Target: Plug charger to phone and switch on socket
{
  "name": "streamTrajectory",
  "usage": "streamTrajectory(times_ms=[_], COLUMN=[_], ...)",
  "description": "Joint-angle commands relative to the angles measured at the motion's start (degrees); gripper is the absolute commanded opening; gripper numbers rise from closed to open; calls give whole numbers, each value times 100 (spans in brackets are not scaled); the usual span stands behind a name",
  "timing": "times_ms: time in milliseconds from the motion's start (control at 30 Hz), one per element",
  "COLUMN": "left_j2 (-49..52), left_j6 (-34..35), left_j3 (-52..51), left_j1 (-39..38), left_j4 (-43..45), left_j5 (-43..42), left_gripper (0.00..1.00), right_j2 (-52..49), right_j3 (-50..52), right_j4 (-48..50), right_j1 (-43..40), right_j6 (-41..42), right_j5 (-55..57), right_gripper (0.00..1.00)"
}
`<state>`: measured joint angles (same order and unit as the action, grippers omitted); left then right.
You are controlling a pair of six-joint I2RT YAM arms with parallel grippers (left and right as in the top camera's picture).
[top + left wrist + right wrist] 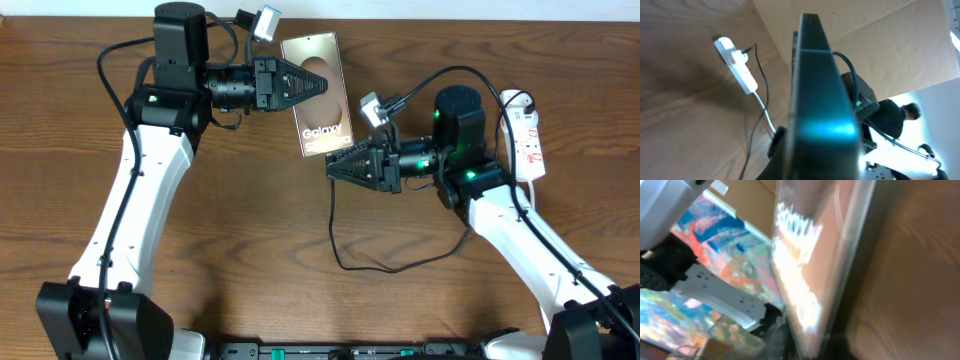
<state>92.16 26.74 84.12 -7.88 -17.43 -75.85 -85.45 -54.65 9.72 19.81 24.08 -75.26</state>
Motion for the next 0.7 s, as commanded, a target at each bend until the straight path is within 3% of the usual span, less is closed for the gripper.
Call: streamTrajectory(times_ms=[0,500,667], left_j2=[-76,-76,-76], left_j6=[68,-142,168], left_j3=[85,85,85], left_j1=[4,17,57], left_j4=[42,83,326], left_j5=[-321,-592,-407], left_gripper=[7,7,7], right_j2=[-7,-7,-7], right_j3=[35,35,35], right_j4=[-31,638,586], right_j1=[85,44,48], right_j6=[-57,717,713], right_j5=[166,157,-361], right_gripper=[1,1,1])
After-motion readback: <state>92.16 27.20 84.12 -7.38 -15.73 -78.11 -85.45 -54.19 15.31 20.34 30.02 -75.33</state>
